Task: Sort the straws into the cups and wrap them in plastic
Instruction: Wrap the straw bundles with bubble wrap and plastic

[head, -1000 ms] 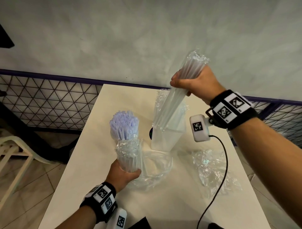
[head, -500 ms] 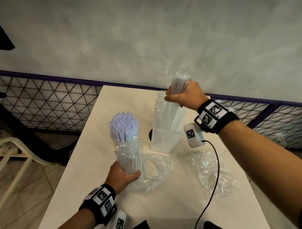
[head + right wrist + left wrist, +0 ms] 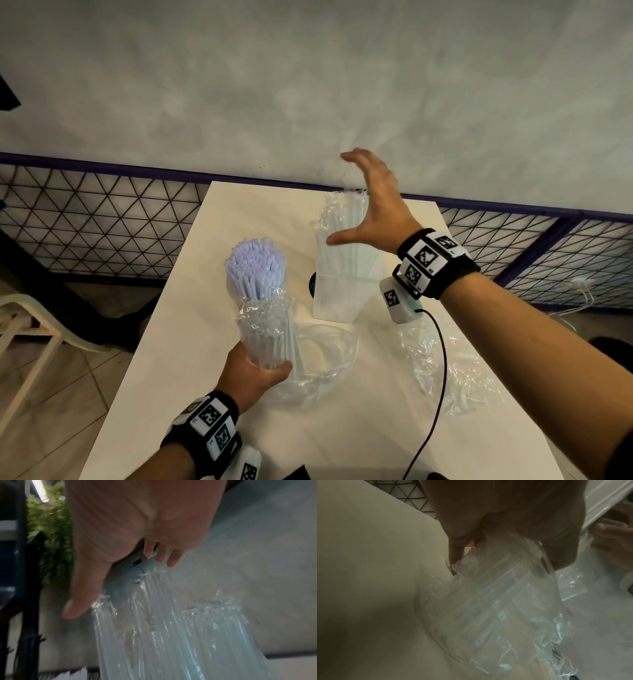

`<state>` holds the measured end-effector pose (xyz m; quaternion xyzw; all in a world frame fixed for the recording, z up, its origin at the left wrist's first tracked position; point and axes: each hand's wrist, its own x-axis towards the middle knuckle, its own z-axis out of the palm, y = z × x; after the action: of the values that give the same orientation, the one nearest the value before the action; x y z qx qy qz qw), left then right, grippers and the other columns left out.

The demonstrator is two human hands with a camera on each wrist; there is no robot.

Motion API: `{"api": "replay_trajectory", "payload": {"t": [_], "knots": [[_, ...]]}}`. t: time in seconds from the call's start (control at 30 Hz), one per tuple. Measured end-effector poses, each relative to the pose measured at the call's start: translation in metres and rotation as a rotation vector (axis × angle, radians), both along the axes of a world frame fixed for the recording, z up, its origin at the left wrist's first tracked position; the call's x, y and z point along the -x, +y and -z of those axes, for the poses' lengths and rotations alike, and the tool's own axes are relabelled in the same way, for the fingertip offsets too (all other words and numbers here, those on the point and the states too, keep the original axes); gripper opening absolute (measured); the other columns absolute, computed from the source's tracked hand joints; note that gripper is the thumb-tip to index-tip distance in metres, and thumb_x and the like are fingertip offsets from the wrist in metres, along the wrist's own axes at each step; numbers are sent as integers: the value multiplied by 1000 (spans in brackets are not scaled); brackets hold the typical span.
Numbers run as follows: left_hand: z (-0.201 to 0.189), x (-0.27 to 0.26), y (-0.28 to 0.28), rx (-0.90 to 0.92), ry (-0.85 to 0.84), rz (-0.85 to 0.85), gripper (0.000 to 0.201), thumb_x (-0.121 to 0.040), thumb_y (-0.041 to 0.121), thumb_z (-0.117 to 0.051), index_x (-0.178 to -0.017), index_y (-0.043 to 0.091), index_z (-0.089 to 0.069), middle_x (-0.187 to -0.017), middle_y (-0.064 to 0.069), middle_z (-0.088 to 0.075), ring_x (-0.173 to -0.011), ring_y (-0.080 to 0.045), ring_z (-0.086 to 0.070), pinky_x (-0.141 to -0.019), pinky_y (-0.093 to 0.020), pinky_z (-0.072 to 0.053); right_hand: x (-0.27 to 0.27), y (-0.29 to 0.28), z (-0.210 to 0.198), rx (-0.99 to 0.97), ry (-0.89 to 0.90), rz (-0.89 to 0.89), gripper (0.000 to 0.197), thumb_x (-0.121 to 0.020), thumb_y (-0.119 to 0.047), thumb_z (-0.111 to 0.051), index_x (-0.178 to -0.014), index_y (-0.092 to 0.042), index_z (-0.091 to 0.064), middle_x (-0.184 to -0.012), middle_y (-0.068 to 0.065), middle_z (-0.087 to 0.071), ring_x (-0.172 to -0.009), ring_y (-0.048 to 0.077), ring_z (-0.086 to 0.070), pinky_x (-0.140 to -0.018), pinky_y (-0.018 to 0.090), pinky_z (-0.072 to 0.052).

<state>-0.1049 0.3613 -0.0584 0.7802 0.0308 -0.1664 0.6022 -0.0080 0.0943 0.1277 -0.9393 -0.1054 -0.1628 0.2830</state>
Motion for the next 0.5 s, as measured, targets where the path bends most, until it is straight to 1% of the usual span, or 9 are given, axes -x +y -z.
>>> {"api": "replay_trajectory", "payload": {"t": [0.03, 0.07, 0.1, 0.17, 0.23, 0.3, 0.33, 0.4, 0.5], "knots": [[0, 0, 0, 9, 5, -3, 42, -56, 16, -91, -91, 15, -69, -82, -3, -77, -76, -14, -74, -75, -31, -58, -1, 3, 3, 104, 23, -44, 121, -48, -61, -89, -149, -34, -27, -160, -3, -20, -146, 22, -22, -117, 44, -23], [-1, 0, -1, 18, 8, -6, 44, -52, 20, -90, -91, 15, -69, -82, -3, -77, -77, -14, -74, -75, -31, -58, -1, 7, 7, 199, 40, -68, 117, -51, -67, -85, -149, -37, -27, -161, -6, -19, -148, 21, -19, -114, 45, -21], [-1, 1, -1, 25, 10, -6, 49, -49, 25, -88, -92, 14, -68, -83, -3, -77, -78, -15, -74, -76, -31, -58, 0, 12, 12, 276, 49, -70, 110, -56, -71, -80, -148, -39, -29, -161, -9, -21, -149, 20, -19, -112, 45, -21], [0, 0, -1, 40, 18, -10, 60, -41, 36, -86, -94, 14, -68, -85, -3, -76, -79, -15, -74, -76, -31, -58, -1, 22, 22, 379, 6, -30, 89, -65, -72, -72, -141, -37, -42, -154, -10, -37, -144, 18, -30, -111, 47, -25], [1, 0, -1, 48, 15, -11, 64, -39, 40, -84, -95, 13, -68, -85, -3, -76, -79, -15, -74, -75, -30, -58, -6, 30, 28, 408, -68, 24, 67, -73, -63, -71, -130, -32, -55, -142, -8, -51, -134, 18, -44, -105, 44, -29], [1, 0, -1, 43, 10, -12, 61, -41, 37, -85, -94, 12, -68, -83, -3, -76, -78, -16, -74, -73, -28, -57, -13, 33, 28, 395, -102, 68, 51, -77, -47, -72, -123, -27, -59, -135, -7, -56, -127, 20, -49, -98, 42, -30], [1, -1, -1, 39, 10, -12, 57, -43, 33, -86, -94, 11, -68, -83, -4, -76, -77, -16, -74, -71, -27, -56, -17, 31, 27, 388, -107, 85, 49, -78, -39, -72, -123, -26, -59, -134, -5, -56, -125, 22, -50, -96, 42, -32], [2, 0, -1, 27, 6, -15, 49, -48, 28, -85, -90, 10, -68, -80, -5, -75, -74, -18, -73, -69, -27, -55, -21, 25, 24, 394, -102, 109, 51, -80, -29, -70, -128, -23, -55, -137, -3, -54, -124, 24, -51, -94, 42, -37], [1, 0, -1, 28, 4, -19, 48, -49, 28, -85, -91, 10, -69, -81, -6, -76, -75, -17, -74, -69, -26, -56, -21, 6, 26, 433, -89, 135, 49, -86, -23, -64, -134, -18, -53, -140, 1, -53, -126, 24, -52, -99, 43, -40]]}}
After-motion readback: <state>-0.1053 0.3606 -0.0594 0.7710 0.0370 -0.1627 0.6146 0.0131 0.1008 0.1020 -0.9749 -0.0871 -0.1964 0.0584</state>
